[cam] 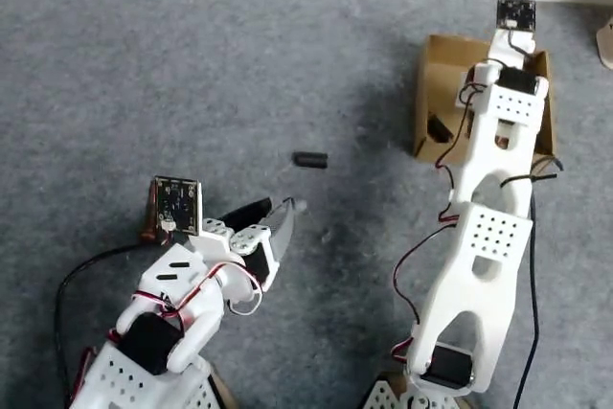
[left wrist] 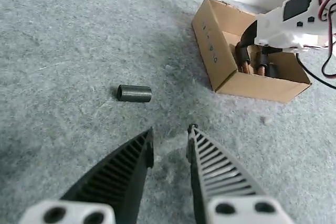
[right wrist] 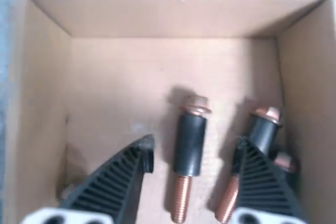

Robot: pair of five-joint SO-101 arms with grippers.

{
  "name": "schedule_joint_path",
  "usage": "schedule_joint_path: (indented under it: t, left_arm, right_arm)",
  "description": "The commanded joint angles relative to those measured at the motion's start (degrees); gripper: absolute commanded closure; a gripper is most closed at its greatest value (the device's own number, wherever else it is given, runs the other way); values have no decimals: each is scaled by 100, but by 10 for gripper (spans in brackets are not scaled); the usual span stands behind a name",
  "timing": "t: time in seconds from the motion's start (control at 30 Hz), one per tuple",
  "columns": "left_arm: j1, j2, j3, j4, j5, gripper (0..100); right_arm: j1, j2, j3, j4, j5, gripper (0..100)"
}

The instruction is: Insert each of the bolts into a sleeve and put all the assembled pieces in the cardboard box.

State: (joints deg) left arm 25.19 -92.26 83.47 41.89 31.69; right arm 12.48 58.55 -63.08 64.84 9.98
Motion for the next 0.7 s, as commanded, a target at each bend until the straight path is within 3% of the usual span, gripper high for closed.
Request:
schedule_joint_path:
  t: [0.0,0.23,0.5,0.67]
  left_arm:
    - [-295,-119,-101,-26,-26,891]
    - [-1253,-119,-119,26,-44,892]
    - [-3477,-127,224,-18,-53,892]
    - [-4470,-127,303,18,-53,892]
  right_arm:
    - [31,-145,-453,31,0,773]
    - [31,-127,-1358,690,-18,773]
    - [-163,-127,-2000,1631,-26,773]
    - [-576,-189,-2018,2571,-246,773]
